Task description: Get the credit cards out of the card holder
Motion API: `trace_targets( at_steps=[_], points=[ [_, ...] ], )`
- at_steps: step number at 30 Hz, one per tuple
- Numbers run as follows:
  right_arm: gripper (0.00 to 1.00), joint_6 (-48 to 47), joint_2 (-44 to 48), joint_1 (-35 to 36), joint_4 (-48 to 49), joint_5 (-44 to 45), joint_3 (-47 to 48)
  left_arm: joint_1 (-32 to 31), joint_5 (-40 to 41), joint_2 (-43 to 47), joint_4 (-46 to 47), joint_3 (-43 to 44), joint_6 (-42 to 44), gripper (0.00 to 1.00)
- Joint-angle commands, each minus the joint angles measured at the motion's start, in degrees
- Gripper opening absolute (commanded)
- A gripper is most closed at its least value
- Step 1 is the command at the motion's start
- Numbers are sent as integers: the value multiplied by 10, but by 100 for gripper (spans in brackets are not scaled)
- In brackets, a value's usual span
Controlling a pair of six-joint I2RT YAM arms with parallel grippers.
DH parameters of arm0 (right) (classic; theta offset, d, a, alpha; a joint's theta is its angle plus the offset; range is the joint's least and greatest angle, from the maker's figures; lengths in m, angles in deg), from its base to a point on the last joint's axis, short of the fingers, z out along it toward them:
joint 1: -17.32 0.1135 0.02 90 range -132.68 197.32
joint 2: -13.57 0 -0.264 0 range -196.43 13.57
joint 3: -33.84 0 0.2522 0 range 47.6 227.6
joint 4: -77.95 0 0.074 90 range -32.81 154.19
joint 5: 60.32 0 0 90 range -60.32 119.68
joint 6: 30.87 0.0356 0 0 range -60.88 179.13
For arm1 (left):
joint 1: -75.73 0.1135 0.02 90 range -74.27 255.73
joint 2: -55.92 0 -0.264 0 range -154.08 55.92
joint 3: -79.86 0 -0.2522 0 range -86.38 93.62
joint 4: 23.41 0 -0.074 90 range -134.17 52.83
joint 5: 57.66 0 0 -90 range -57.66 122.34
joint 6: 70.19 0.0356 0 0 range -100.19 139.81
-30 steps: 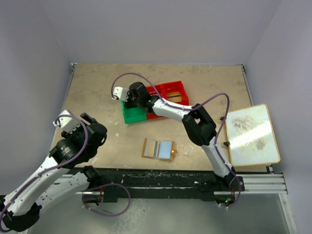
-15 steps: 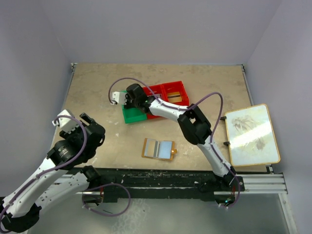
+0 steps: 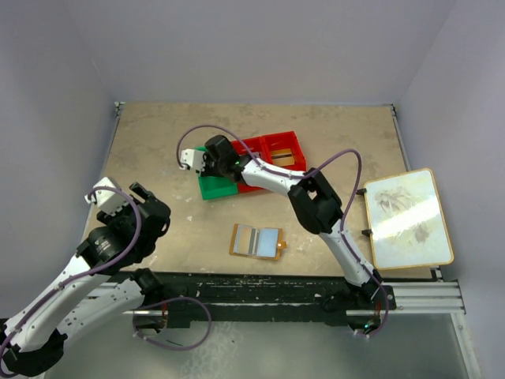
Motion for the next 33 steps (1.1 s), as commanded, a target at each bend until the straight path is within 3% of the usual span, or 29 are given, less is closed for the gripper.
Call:
trace_targets(
  at_steps=[1, 5, 10, 13, 17, 23, 26, 33],
  points=[
    [28, 42, 38, -1, 3, -43, 23, 3, 9, -1, 14, 9, 16, 71],
    [30, 97, 71, -2, 43, -1, 10, 3, 7, -4, 15, 9, 18, 71],
    [32, 269, 180, -19, 92, 59, -73, 2, 3, -9, 16, 9, 20, 71],
    [35, 435, 236, -20, 53, 222, -132, 2, 2, -12, 23, 4, 22, 71],
    [39, 603, 273, -24, -94, 207, -154, 3, -23, -16, 61, -14, 48, 71],
    [46, 770, 373, -1, -34, 133, -347, 2, -41, -62, 71, -16, 46, 72],
    [56, 844, 386, 38, -70, 177, -367, 2, -45, -89, 60, -4, 42, 72],
    [61, 971, 371, 123, -111, 231, -381, 2, -26, -81, 54, -9, 25, 73]
  ],
)
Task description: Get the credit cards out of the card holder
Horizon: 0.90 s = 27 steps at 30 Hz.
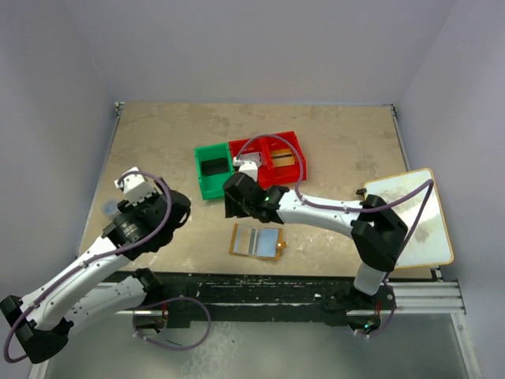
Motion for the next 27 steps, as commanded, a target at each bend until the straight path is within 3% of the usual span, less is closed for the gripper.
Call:
trace_targets(
  at_steps=[1, 8, 13, 15, 18, 27],
  points=[
    [61, 122, 5, 40, -13, 46, -3, 1, 29, 24, -6, 4, -23, 73],
    [60, 224, -12, 70, -92, 92, 0, 1, 41, 101, 11, -23, -46, 74],
    [60, 232, -6, 70, -82, 78, -34, 2, 39, 117, 19, -30, -45, 75],
    [69, 225, -9, 70, -61, 58, -46, 1, 32, 109, 23, -27, -39, 75],
    [70, 231, -11, 70, -31, 37, -64, 1, 24, 90, 24, -23, -31, 75],
    [61, 255, -44, 71, -64, 51, -61, 2, 24, 68, 14, -12, -32, 75]
  ],
)
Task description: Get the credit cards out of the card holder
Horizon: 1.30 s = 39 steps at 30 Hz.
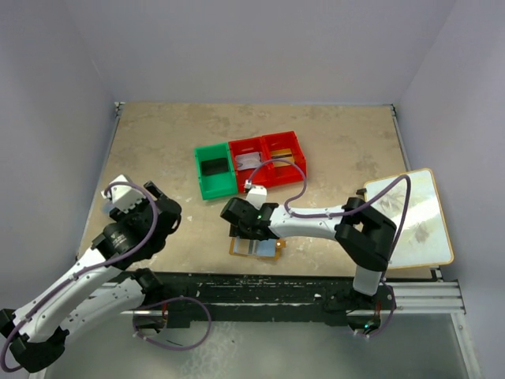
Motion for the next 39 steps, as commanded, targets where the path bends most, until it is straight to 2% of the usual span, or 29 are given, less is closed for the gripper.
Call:
trace_targets(
  at_steps=[1, 12, 22, 27, 31, 36, 39],
  points=[
    [61, 31, -16, 2, -22, 13, 4, 2, 5, 4, 10, 16, 3, 75],
    [63, 35, -15, 5, -92, 50, 36, 1, 5, 27, 19, 6, 3, 76],
    [66, 12, -38, 5, -28, 1, 16, 1, 3, 21, 20, 6, 4, 76],
    [61, 25, -42, 5, -46, 9, 14, 2, 2, 19, 20, 6, 6, 76],
    [56, 17, -9, 5, -2, -11, -17, 2, -1, 18, 22, 5, 7, 76],
    [62, -9, 23, 4, 68, -39, -50, 1, -14, 11, 36, 3, 22, 76],
    [62, -9, 39, 3, 89, -48, -65, 1, -17, 5, 35, 6, 24, 76]
  ],
)
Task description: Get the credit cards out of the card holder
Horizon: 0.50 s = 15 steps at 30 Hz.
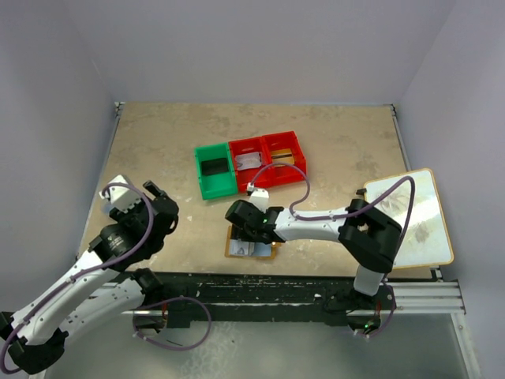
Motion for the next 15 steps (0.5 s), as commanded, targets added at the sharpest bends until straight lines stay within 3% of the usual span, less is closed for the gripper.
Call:
trace_targets(
  at_steps=[1, 5, 15],
  points=[
    [60, -3, 33, 3, 43, -28, -29, 2, -5, -9, 19, 5, 16, 76],
    [52, 12, 56, 1, 41, -19, -50, 2, -9, -11, 20, 6, 19, 77],
    [51, 50, 96, 0, -78, 42, -53, 2, -15, -12, 24, 6, 26, 77]
  ],
)
